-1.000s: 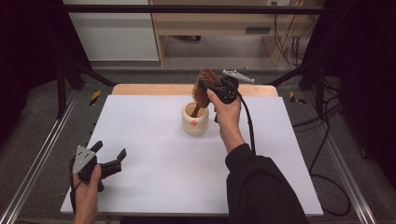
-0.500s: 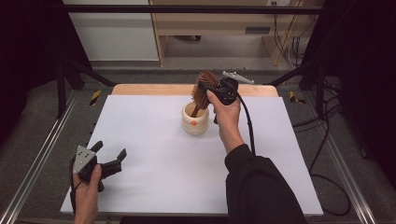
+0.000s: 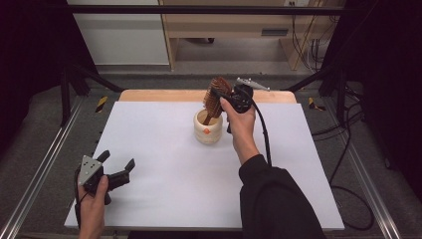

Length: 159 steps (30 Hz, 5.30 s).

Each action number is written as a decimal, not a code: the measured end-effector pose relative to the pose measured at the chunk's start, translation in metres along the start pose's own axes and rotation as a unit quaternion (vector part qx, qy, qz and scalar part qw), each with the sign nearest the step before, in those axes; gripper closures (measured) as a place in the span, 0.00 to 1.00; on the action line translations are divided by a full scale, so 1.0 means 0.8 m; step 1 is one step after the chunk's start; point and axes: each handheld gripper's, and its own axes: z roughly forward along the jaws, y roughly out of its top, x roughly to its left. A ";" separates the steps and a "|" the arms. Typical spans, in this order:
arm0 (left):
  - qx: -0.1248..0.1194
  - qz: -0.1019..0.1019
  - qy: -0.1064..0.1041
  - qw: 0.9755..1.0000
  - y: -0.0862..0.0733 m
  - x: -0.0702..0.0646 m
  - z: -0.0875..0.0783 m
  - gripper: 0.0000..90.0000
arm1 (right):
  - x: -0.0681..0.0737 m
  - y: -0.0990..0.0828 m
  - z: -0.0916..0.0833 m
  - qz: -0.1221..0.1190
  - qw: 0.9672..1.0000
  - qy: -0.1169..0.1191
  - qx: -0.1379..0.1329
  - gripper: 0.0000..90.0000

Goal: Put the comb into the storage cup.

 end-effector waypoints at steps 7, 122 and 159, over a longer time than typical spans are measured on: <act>0.000 0.000 -0.001 1.000 0.000 0.000 0.001 0.04 | -0.004 -0.003 0.002 0.007 1.000 0.000 0.000 0.55; 0.001 0.001 -0.004 1.000 0.000 -0.001 0.001 0.05 | -0.035 -0.012 0.004 0.046 0.999 -0.007 0.012 0.49; 0.000 0.001 -0.001 1.000 0.000 -0.001 0.001 0.04 | -0.036 0.000 -0.010 0.017 1.000 -0.021 0.016 0.23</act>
